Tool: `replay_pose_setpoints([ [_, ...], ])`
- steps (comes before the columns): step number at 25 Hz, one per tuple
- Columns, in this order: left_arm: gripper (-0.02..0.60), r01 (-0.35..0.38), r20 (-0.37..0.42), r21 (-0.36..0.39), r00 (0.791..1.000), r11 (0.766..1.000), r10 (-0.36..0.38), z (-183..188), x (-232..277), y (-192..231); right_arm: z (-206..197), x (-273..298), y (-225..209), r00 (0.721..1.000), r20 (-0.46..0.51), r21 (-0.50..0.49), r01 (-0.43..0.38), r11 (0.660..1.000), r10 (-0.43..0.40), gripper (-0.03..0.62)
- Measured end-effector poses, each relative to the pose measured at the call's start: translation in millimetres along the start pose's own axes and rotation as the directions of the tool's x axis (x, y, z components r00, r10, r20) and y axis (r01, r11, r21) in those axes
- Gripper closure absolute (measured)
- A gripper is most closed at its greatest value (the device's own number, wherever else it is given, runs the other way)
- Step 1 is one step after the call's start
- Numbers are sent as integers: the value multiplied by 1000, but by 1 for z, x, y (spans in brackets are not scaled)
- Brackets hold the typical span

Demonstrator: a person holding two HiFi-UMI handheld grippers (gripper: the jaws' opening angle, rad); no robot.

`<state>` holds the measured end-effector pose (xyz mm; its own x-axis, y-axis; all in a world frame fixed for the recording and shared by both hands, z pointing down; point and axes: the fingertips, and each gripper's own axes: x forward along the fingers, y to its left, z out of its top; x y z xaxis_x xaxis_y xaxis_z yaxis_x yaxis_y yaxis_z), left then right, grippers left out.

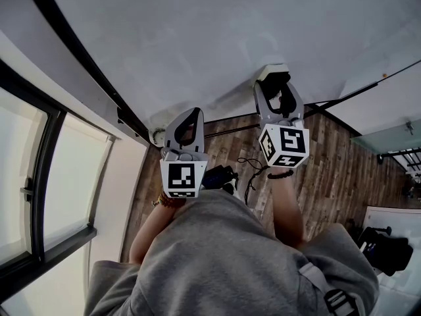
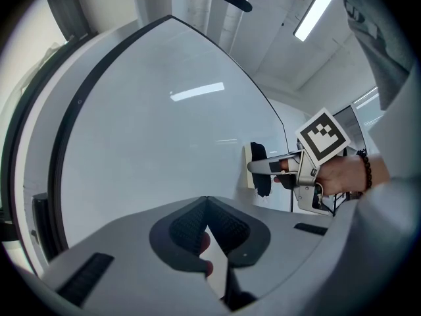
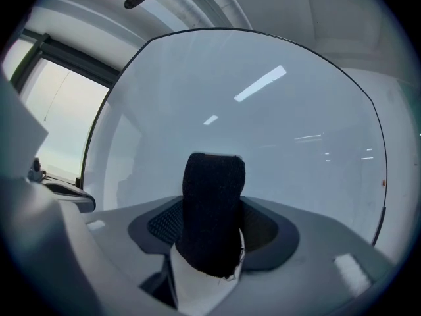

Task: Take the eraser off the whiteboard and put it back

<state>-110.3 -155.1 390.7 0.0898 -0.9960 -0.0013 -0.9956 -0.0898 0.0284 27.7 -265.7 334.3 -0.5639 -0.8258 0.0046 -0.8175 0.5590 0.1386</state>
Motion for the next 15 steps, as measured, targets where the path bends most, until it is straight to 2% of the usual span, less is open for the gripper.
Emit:
replay_pose_setpoints([
  [15, 575, 14, 0, -12, 1000, 1000, -14, 0, -11, -8, 5, -19, 2, 1000, 19, -25, 19, 999, -19, 319],
])
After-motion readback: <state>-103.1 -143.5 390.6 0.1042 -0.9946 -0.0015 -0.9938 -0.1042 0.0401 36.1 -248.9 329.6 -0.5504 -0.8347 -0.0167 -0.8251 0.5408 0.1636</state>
